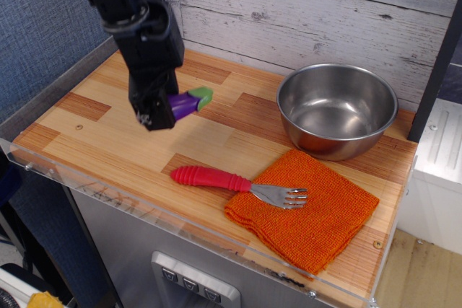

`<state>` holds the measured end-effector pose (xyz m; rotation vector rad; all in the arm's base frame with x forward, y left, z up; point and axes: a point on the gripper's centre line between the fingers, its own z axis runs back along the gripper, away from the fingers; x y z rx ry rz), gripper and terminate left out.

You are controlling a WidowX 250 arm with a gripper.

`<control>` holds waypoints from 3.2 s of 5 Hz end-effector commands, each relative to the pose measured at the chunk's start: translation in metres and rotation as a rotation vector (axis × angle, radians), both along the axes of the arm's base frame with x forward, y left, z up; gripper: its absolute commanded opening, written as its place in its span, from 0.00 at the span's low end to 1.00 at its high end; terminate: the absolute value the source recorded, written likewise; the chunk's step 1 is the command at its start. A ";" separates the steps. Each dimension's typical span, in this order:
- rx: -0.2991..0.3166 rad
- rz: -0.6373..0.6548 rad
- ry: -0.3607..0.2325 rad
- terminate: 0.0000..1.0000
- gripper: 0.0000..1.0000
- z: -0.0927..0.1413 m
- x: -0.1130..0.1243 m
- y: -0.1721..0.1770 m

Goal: Hold the egg plant from top edge of the table and place it beside red spatula.

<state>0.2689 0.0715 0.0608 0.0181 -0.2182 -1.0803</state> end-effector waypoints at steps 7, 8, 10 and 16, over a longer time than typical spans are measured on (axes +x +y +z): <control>0.065 0.032 0.067 0.00 1.00 -0.042 0.001 0.015; 0.041 0.030 0.024 0.00 1.00 -0.027 0.004 0.013; -0.014 0.051 -0.077 0.00 1.00 0.023 0.006 0.015; -0.081 0.110 -0.256 0.00 1.00 0.091 0.000 0.028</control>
